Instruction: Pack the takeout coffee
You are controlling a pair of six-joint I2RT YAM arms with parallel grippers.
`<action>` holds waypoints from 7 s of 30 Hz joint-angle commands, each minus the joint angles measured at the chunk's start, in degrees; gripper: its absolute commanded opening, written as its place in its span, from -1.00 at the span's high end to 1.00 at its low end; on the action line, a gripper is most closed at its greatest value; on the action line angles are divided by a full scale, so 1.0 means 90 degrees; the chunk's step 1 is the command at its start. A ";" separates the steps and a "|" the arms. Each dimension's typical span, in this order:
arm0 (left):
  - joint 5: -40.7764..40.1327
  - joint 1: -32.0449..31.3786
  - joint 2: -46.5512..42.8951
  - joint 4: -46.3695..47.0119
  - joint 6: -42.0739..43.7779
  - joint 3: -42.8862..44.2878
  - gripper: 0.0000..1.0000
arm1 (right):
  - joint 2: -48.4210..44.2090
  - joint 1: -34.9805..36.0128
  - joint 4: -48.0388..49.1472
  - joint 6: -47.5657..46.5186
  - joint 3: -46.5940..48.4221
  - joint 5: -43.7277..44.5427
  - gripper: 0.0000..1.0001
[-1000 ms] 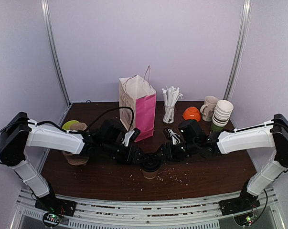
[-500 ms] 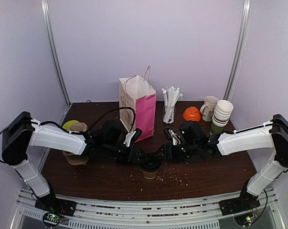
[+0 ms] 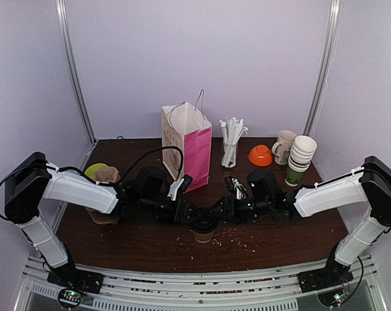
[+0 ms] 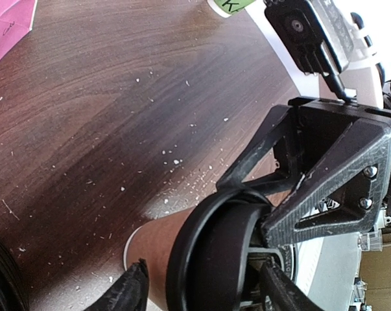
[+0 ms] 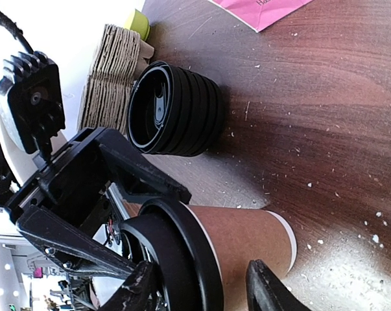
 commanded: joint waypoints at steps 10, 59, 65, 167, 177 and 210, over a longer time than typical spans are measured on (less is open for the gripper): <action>-0.0191 0.0055 -0.0010 -0.0946 0.0321 0.0178 -0.51 | -0.0390 -0.0024 -0.0957 -0.0139 0.0196 0.0146 -0.41; -0.0323 0.0215 -0.0560 -0.0812 -0.0246 -0.0170 -0.42 | -0.0307 -0.0405 -0.0740 -0.0228 -0.0304 -0.0173 -0.19; -0.0302 0.0211 -0.0560 -0.0811 -0.0238 -0.0210 -0.44 | -0.0440 -0.0392 -0.0799 -0.0210 -0.0329 -0.0055 -0.25; -0.0144 0.0083 -0.0716 -0.1185 0.0098 0.0277 -0.44 | -0.0571 0.0179 -0.1294 -0.0374 0.0402 0.0228 -0.33; -0.0013 0.0017 -0.0376 -0.0889 0.0042 -0.0045 -0.11 | -0.0325 0.0181 -0.1215 -0.0319 -0.0018 0.0142 -0.23; -0.2260 -0.0003 -0.2987 -0.1533 0.0271 -0.0519 -0.96 | -0.0282 0.1092 -0.5858 -0.2873 0.3124 0.2608 -0.58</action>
